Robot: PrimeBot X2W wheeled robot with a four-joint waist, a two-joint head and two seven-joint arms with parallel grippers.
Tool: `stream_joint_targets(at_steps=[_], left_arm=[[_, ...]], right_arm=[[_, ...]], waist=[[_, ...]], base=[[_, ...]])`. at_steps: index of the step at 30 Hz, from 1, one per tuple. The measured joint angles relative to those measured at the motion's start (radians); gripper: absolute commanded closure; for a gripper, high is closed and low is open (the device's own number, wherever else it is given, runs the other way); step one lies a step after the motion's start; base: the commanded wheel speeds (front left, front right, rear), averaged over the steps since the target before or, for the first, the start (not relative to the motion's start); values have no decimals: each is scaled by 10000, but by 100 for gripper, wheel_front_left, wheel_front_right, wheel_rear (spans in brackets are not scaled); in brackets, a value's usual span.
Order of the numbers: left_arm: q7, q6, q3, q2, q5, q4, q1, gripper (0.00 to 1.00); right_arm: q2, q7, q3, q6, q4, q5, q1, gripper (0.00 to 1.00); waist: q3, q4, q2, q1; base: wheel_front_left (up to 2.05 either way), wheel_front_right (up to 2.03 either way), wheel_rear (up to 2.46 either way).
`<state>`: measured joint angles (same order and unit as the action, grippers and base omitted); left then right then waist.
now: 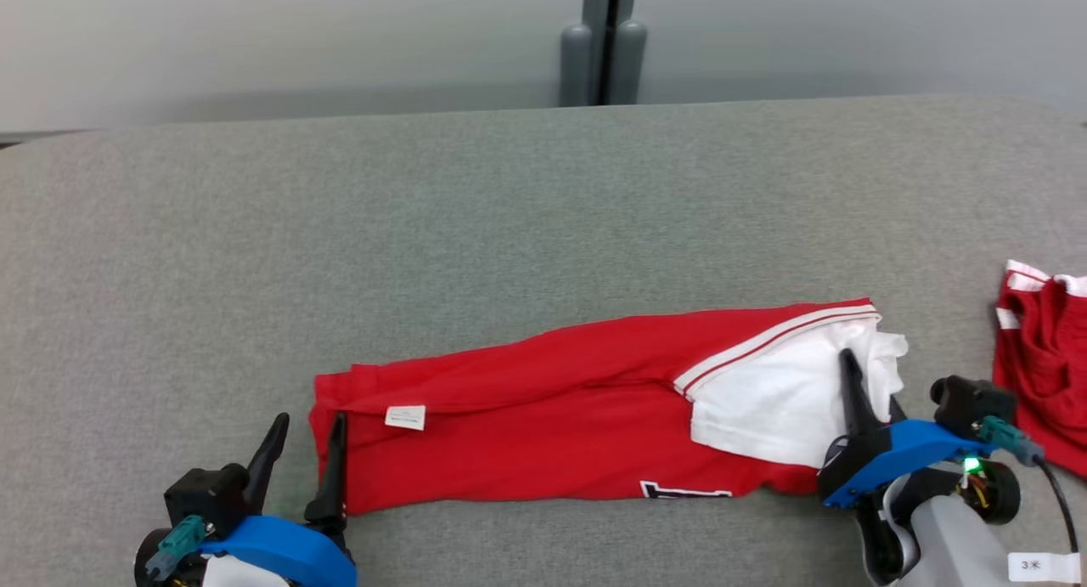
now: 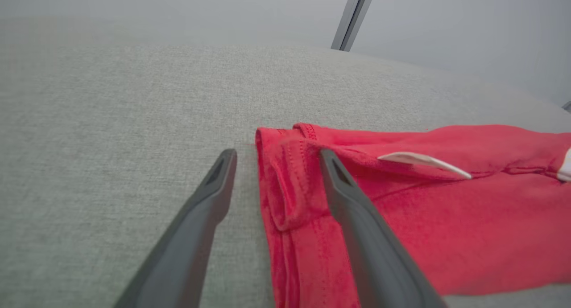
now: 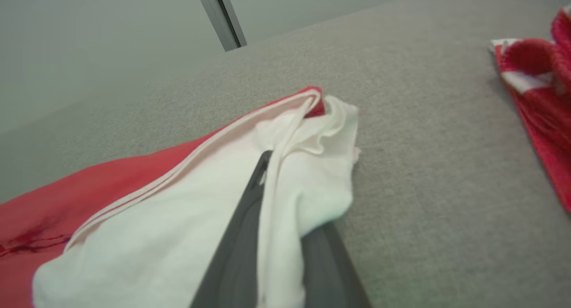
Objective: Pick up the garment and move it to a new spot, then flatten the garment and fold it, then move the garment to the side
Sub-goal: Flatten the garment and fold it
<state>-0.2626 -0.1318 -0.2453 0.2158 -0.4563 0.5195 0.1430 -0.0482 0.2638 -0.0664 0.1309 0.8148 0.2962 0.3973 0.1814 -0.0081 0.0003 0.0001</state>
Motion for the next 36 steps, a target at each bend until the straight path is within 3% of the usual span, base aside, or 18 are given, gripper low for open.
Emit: stream_joint_targets(at_steps=[5, 12, 21, 31, 32, 33, 34, 36], left_arm=[[0, 0, -132, -130, 81, 29, -31, 0], [0, 0, -324, -182, 75, 153, -25, 0], [2, 0, -625, -190, 58, 531, -4, 0], [0, 0, -1313, -316, -188, 746, 226, 0], [0, 0, -1402, -326, -190, 752, 263, 0], [0, 0, -1480, -336, -192, 771, 273, 0], [0, 0, -1546, -355, -198, 792, 273, 0], [0, 0, -1570, -360, -242, 794, 280, 0]], right_arm=[[-13, 0, -63, -2, -708, -188, -36, 100], [-33, 2, 3150, -2, -2086, 2462, -317, 100], [-10, -13, 6015, -2, -2357, 4707, -79, 100], [4, -13, 6892, -2, -832, 5540, 1127, 100], [4, -13, 6930, -4, -708, 5614, 1162, 70], [-8, -13, 7033, -4, -604, 5776, 1172, 17], [-4, -15, 7150, -4, -556, 5958, 1180, 0], [-6, -15, 7473, -4, -600, 6174, 1287, 0]], waist=[[-200, -284, 0, 0], [-325, 147, 0, 0], [-627, 1619, -2, -1], [-656, 3628, -2, -1], [-636, 3792, -2, -1], [-604, 3935, -3, -1], [-562, 4053, -2, -1], [-464, 4196, -2, 0]], base=[[0, 0, 0], [0, 0, 0], [0, 0, 0], [0, 0, 0], [0, 0, 0], [0, 0, 0], [0, 0, 0], [0, 0, 0]])
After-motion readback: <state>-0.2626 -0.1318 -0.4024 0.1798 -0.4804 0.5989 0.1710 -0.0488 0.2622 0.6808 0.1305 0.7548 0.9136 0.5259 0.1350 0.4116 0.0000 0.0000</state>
